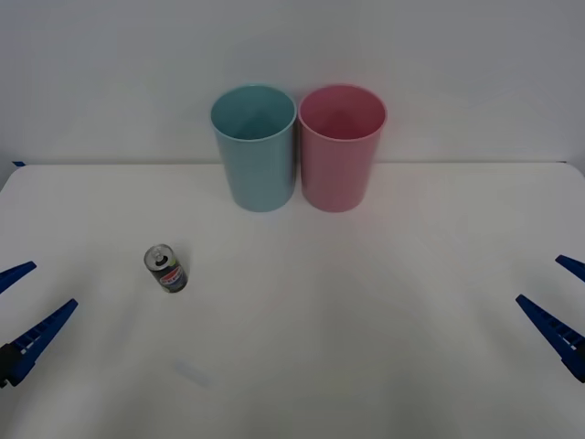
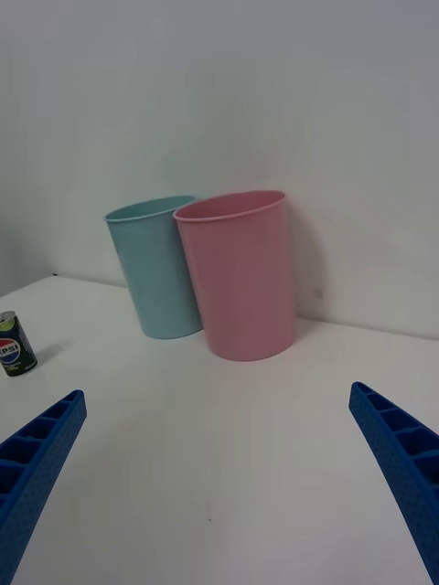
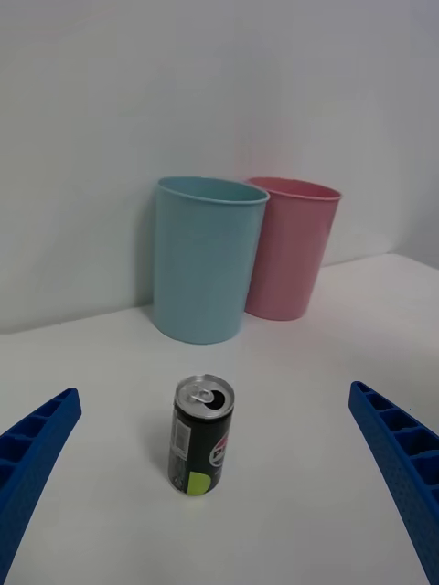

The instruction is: Grasp the object on the table and drop it into the matching bin: aluminum can to the light blue bin, PET bottle to the pink bin.

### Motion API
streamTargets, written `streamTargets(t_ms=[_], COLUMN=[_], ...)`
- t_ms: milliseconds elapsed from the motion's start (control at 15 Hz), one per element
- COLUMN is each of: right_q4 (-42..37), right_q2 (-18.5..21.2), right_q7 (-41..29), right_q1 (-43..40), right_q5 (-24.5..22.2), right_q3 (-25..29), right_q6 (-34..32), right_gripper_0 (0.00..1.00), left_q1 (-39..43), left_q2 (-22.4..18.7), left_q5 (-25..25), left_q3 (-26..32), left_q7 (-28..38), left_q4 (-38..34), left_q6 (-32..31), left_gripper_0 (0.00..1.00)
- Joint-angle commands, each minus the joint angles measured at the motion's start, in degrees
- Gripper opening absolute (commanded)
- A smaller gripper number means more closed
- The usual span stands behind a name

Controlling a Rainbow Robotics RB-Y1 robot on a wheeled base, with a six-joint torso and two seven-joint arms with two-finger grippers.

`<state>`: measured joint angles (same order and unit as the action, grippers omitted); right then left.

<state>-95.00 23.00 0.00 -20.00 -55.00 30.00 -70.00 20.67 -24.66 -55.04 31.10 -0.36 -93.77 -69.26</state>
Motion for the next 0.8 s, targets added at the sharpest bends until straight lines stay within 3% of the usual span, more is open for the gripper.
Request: streamTargets(t_ms=[67, 533, 800], right_q4=[0.0, 0.0, 0.0], right_q2=[0.0, 0.0, 0.0], right_q7=[0.0, 0.0, 0.0], right_q1=[0.0, 0.0, 0.0], right_q5=[0.0, 0.0, 0.0], right_q3=[0.0, 0.0, 0.0], right_q6=[0.0, 0.0, 0.0], right_gripper_0=[1.00, 1.00, 1.00], left_q1=[1.1, 4.7, 7.0], left_q2=[0.0, 0.0, 0.0], left_q5=[-1.8, -3.4, -3.4], left_q3=[-0.2, -2.9, -7.5], left_q7=[-0.5, -3.2, -11.5], left_q4=[0.1, 0.1, 0.1], left_q6=[0.9, 5.4, 14.0], left_gripper_0=[1.00, 1.00, 1.00])
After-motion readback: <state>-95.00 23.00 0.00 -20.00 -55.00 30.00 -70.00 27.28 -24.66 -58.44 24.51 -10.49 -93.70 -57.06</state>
